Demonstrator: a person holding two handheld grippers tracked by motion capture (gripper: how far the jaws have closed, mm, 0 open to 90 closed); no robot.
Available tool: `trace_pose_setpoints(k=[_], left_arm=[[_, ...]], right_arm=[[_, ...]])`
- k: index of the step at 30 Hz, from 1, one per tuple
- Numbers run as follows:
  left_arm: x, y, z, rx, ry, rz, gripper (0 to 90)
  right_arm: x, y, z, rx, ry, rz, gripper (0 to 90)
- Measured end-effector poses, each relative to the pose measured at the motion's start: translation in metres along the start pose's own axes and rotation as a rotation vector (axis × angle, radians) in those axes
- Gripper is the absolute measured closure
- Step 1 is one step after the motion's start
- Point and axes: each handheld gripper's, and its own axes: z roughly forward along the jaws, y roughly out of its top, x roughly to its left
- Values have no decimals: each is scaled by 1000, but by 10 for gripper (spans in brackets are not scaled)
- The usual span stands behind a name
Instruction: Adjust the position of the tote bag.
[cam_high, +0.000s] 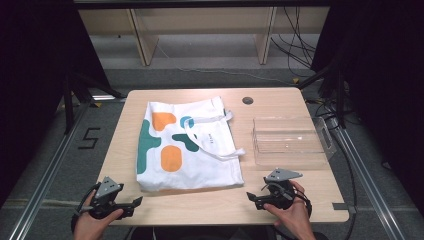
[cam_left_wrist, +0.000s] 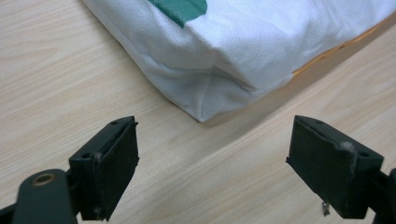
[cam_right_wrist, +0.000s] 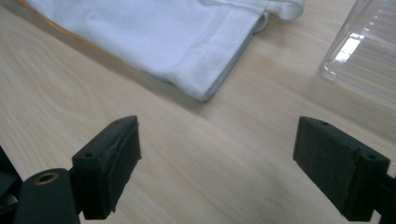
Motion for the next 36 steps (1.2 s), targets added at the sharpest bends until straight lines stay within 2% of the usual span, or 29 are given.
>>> trace_pose_setpoints(k=[2, 10, 11, 12, 16, 17, 19, 21, 22, 23, 24, 26, 27, 29, 30, 31, 34, 35, 36], left_arm=[[0, 0, 1, -10, 5, 6, 153], [0, 0, 0, 4, 2, 1, 153], [0, 0, 1, -11, 3, 7, 153], [-4, -1, 4, -51, 4, -40, 153], [-2, 0, 2, -9, 12, 0, 153], [-1, 0, 2, -6, 2, 7, 153], [-2, 0, 2, -9, 8, 3, 153], [-2, 1, 2, -2, 10, 3, 153], [-2, 0, 3, -12, 8, 3, 153], [-2, 1, 3, -4, 7, 5, 153], [-2, 1, 3, 1, 1, 1, 153], [-3, 2, 3, -5, 1, -4, 153], [-3, 2, 4, -9, 1, 4, 153], [-3, 3, 4, -5, 7, 8, 157], [-6, 3, 7, -41, 0, -18, 160], [-4, 4, 6, -4, 0, 10, 161], [-5, 5, 9, -21, -3, 8, 174], [-6, 5, 10, -19, -8, 5, 174], [-7, 6, 11, -11, -11, 24, 188]], right_arm=[[0, 0, 0, -6, 6, 2, 162], [2, 0, 1, 5, 6, -13, 164], [2, 0, 1, 5, 6, -13, 164], [1, 0, 2, 5, 0, -33, 164], [2, 1, 2, -3, 5, -36, 175], [2, 1, 2, -4, 3, -48, 178], [4, 1, 3, -9, 5, -32, 178], [4, 2, 4, -7, 0, -38, 186], [3, 3, 6, -12, 3, -59, 191], [5, 4, 6, -9, 7, -52, 209], [4, 5, 7, -17, 1, -79, 213], [5, 6, 8, -17, 6, -77, 216], [7, 9, 11, 6, 15, -84, 221], [9, 11, 15, 14, 29, -100, 239], [10, 11, 17, 1, 27, -116, 242], [12, 13, 19, 15, 27, -133, 243], [15, 15, 23, 35, 36, -131, 272], [15, 17, 28, 29, 35, -155, 280], [17, 21, 31, 37, 35, -177, 331]])
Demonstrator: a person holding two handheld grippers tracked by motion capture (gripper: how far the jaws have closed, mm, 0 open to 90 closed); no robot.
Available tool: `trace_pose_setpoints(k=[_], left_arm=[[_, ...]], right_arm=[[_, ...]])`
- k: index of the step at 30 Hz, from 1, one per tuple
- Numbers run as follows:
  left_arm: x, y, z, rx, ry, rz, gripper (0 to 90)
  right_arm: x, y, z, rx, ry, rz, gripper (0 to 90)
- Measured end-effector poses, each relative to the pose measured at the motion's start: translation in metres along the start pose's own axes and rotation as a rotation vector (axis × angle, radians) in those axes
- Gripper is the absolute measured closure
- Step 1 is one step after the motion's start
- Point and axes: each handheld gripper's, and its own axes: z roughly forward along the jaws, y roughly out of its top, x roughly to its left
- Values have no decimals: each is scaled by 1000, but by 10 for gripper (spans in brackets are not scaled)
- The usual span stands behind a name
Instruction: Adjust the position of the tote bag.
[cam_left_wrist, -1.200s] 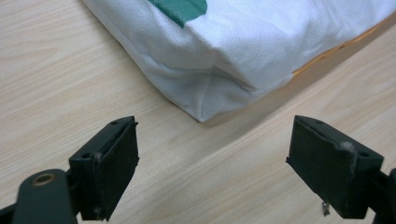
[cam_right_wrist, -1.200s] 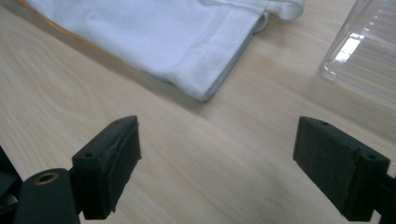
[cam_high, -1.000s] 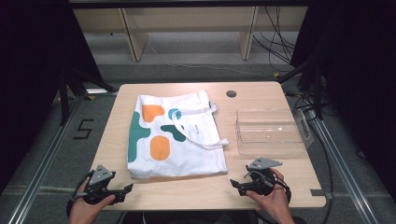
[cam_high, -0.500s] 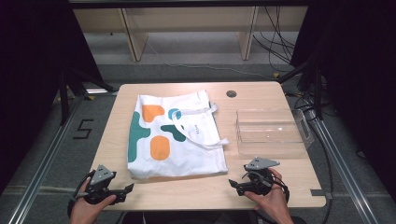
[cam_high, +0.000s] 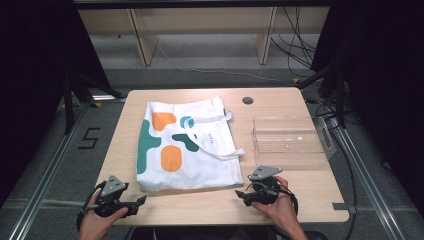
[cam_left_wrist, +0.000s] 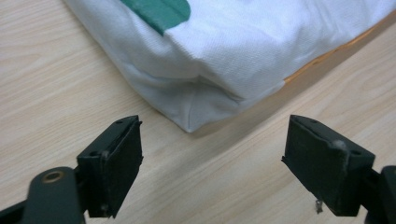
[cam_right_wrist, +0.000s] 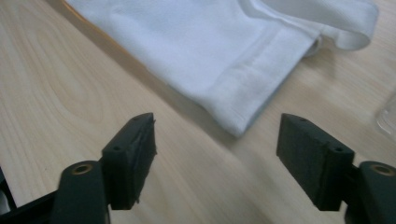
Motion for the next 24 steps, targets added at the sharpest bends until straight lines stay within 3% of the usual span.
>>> trace_pose_setpoints(k=[1, 2, 3, 4, 6, 7, 10, 11, 13, 14, 15, 16, 17, 18, 19, 22, 23, 24], left_arm=[[0, 0, 0, 0, 0, 0, 190], [-4, 0, 4, -26, 2, -57, 190], [-2, 2, 3, 4, -13, 0, 200], [-5, 1, 5, -28, -9, -25, 203], [-4, 2, 4, -5, -4, -7, 205], [-4, 2, 4, -4, -2, -6, 209], [-3, 2, 5, -15, -4, 7, 214], [-3, 3, 3, 5, -4, 12, 213], [-2, 3, 3, 4, -8, 10, 212], [-2, 3, 3, -4, -9, 8, 210], [-4, 2, 4, -20, -11, -16, 207], [-2, 2, 2, -3, -7, 6, 205], [-2, 2, 1, -9, -7, -9, 201], [-2, 2, 1, -9, -7, -9, 199], [0, 1, -3, -10, 0, -7, 199], [3, -1, -7, 0, 5, -25, 199], [3, -3, -6, -31, 15, -53, 200], [6, -3, -9, -6, 15, -29, 203]], right_arm=[[0, 0, 0, 0, 0, 0, 331], [1, 2, 2, -1, 7, 0, 349], [1, 6, 7, -13, 6, -9, 378], [0, 7, 10, -1, 5, -26, 389], [-1, 8, 15, -5, -2, -13, 402], [0, 10, 16, 24, 12, 11, 411], [-3, 11, 22, 31, 3, 8, 451], [-5, 12, 25, 39, -4, 18, 461], [-8, 13, 26, 67, 22, 27, 487], [-8, 12, 29, 39, 19, 24, 530], [-9, 14, 27, 72, 27, 8, 550], [-7, 13, 29, 49, 13, 6, 579], [-8, 14, 29, 52, 8, -33, 605], [-8, 14, 29, 52, 8, -33, 605], [-6, 17, 29, 61, 6, -86, 698], [1, 18, 29, 73, -10, -121, 712], [4, 18, 29, 83, -32, -118, 728], [5, 19, 27, 99, -21, -138, 735]])
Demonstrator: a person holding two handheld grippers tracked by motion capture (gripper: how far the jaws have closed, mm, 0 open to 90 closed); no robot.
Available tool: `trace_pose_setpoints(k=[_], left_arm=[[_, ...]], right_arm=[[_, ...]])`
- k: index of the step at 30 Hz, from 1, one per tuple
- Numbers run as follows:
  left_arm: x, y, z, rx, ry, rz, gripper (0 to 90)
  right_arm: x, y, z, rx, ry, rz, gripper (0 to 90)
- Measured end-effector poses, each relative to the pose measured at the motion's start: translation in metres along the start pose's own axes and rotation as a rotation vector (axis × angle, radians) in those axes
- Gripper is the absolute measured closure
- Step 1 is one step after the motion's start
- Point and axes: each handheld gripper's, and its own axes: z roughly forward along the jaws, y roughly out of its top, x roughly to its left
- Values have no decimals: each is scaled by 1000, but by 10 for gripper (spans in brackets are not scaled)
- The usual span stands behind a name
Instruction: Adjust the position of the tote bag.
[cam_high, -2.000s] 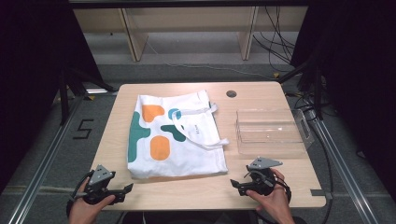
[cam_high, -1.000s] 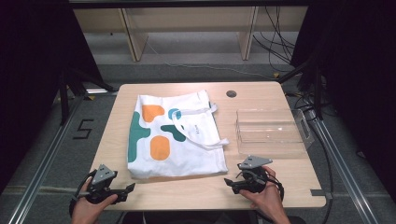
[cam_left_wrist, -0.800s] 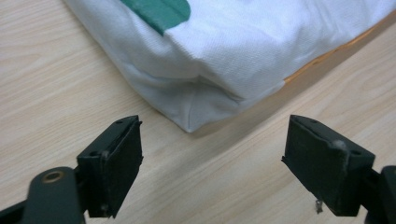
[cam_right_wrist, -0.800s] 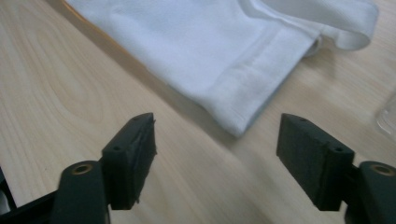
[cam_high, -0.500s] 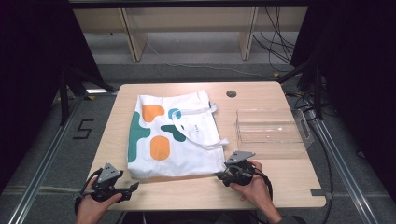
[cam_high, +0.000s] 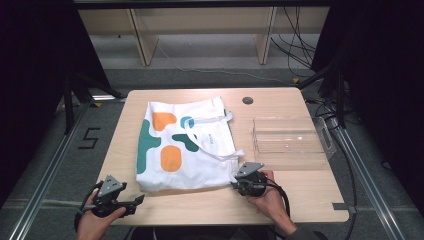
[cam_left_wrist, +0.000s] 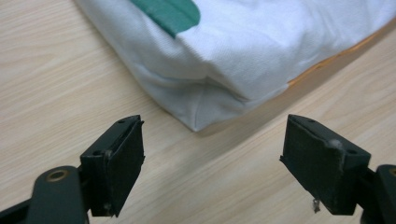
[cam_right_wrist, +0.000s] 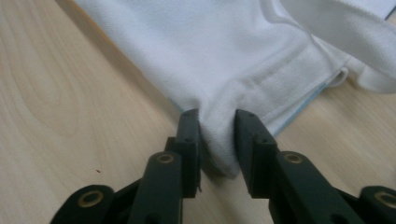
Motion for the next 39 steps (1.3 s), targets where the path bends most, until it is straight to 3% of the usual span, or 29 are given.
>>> trace_pose_setpoints(k=[5, 10, 11, 12, 13, 16, 17, 20, 21, 22, 25, 26, 27, 28, 29, 30, 31, 33, 37, 39], left_arm=[[0, 0, -1, -5, 10, 6, 226], [-3, 3, 1, -41, -3, -28, 274], [-4, 4, 3, -56, -8, -50, 274], [-2, 5, 3, -44, -14, -39, 299], [-3, 6, 6, -65, -10, -64, 299], [2, 8, 9, -56, -16, -60, 417], [2, 9, 14, -97, -41, -120, 461], [5, 11, 18, -106, -39, -129, 580], [10, 12, 19, -104, -19, -131, 645], [10, 12, 19, -104, -19, -131, 706], [24, 13, 22, -99, -11, -143, 771], [29, 14, 23, -91, 3, -124, 814], [34, 17, 25, -105, 24, -132, 828], [41, 18, 25, -84, 34, -104, 846], [51, 21, 29, -93, 64, -138, 857], [51, 21, 29, -93, 64, -138, 861], [61, 23, 30, -84, 63, -142, 861], [77, 29, 39, -91, 62, -168, 861], [92, 36, 46, -61, 79, -153, 861], [103, 44, 53, -67, 105, -167, 862]], right_arm=[[8, 1, -1, 5, 11, -30, 748], [15, 2, -1, -20, 40, -62, 765], [17, 2, -1, -24, 46, -69, 767], [20, 3, -1, -18, 58, -73, 772], [20, 3, -1, -18, 58, -73, 772], [23, 4, -1, -10, 62, -90, 774], [24, 5, 0, -22, 66, -77, 775], [25, 5, 1, -29, 70, -98, 779], [25, 6, 2, -30, 73, -104, 781], [27, 8, 2, -26, 80, -87, 783], [31, 10, 4, -33, 90, -99, 787], [34, 11, 4, -35, 110, -91, 790], [37, 14, 7, -46, 125, -107, 793], [44, 18, 9, -50, 151, -96, 795], [55, 25, 12, -45, 177, -111, 797], [55, 25, 12, -45, 177, -111, 797], [59, 28, 14, -58, 194, -134, 797], [78, 40, 22, -60, 250, -171, 799], [91, 50, 29, -65, 304, -178, 800], [107, 63, 37, -74, 324, -189, 799]])
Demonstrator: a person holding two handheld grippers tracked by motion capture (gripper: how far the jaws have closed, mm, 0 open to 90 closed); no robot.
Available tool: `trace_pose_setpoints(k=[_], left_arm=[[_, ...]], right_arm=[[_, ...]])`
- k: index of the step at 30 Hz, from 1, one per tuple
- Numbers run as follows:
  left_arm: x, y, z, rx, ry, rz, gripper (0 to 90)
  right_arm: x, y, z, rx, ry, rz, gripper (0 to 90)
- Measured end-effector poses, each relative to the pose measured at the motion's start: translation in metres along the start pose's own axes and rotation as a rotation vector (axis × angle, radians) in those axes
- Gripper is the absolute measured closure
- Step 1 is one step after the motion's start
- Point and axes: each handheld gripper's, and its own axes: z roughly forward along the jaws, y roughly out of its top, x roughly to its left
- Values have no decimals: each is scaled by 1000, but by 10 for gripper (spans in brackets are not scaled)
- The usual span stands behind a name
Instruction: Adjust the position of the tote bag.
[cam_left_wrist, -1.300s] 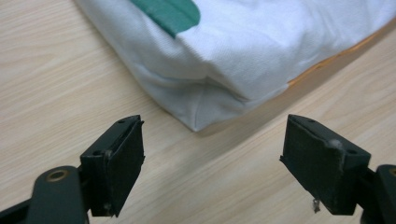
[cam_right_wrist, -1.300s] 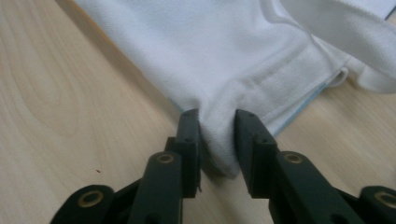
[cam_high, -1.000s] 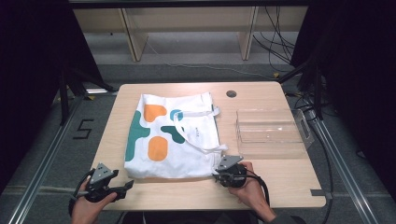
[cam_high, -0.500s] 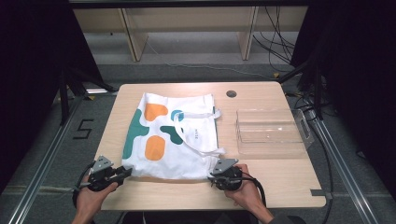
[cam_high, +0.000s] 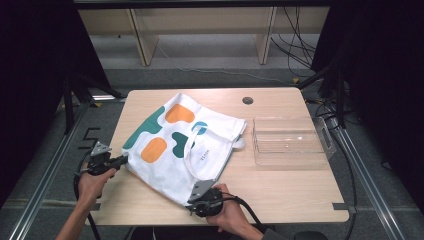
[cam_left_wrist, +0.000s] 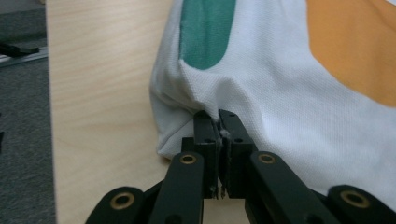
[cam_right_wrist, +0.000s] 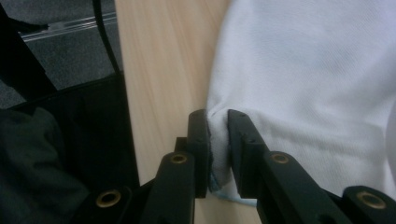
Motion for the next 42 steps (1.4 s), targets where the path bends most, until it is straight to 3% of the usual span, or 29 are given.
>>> trace_pose_setpoints(k=[3, 4, 6, 8, 11, 12, 13, 14, 15, 16, 17, 18, 19, 20, 22, 23, 24, 25, 26, 27, 28, 29, 30, 31, 33, 36, 37, 38, 42], left_arm=[[7, 6, 4, 12, 17, 6, 861], [11, 11, 12, -8, 23, -22, 858], [16, 14, 15, 3, 30, -19, 857], [21, 21, 24, -15, 55, -25, 849], [23, 23, 26, -26, 64, -37, 835], [25, 23, 25, -49, 68, -73, 803], [25, 23, 25, -49, 68, -73, 742], [28, 23, 14, -57, 92, -117, 649], [28, 23, 14, -57, 92, -117, 587], [27, 23, 7, -51, 109, -114, 587], [25, 23, 0, -44, 127, -95, 504], [14, 22, -13, -55, 136, -82, 412], [6, 22, -22, -55, 126, -67, 384], [0, 21, -27, -53, 120, -49, 350], [-20, 20, -39, -62, 68, -32, 342], [-20, 20, -39, -62, 68, -32, 335], [-42, 16, -47, -41, -16, -5, 320], [-55, 14, -51, -39, -46, 26, 319], [-55, 14, -51, -39, -46, 26, 315], [-72, 9, -53, -46, -84, 45, 315], [-84, 5, -56, -39, -126, 70, 293], [-96, 0, -58, -33, -160, 81, 293], [-115, -10, -62, -19, -216, 115, 296], [-115, -10, -62, -19, -216, 115, 299], [-141, -23, -61, 6, -274, 149, 300], [-166, -39, -57, 48, -271, 225, 304], [-167, -41, -56, 68, -288, 254, 313], [-174, -45, -53, 72, -301, 222, 313], [-179, -44, -46, 104, -276, 310, 386]], right_arm=[[5, 10, 10, -2, 19, -15, 797], [9, 20, 20, -4, 39, -24, 797], [11, 23, 24, -2, 38, -29, 797], [16, 39, 40, -18, 44, -30, 789], [18, 46, 46, -20, 54, -27, 777], [21, 51, 51, -20, 55, -25, 752], [21, 51, 51, -20, 55, -25, 752], [24, 54, 48, -33, 61, -21, 699], [24, 54, 48, -33, 61, -21, 699], [23, 56, 44, -42, 71, -26, 644], [22, 57, 38, -62, 61, -12, 589], [16, 58, 22, -97, 88, 11, 525], [14, 57, 15, -98, 89, 23, 515], [8, 55, 4, -125, 63, 20, 502], [-1, 50, -11, -137, 21, 26, 479], [-1, 50, -11, -137, 21, 26, 479], [-15, 39, -31, -160, -29, 64, 475], [-18, 36, -35, -160, -44, 71, 469], [-18, 36, -35, -160, -44, 71, 469], [-24, 31, -42, -152, -68, 79, 467], [-37, 16, -57, -152, -118, 122, 464], [-37, 16, -57, -152, -118, 122, 464], [-46, 3, -66, -155, -141, 156, 460], [-48, -2, -69, -154, -158, 167, 456], [-51, -9, -72, -156, -176, 193, 454], [-56, -22, -78, -152, -191, 242, 453], [-61, -27, -81, -143, -187, 248, 446], [-61, -27, -81, -143, -187, 248, 446], [-64, -31, -86, -149, -193, 243, 443]])
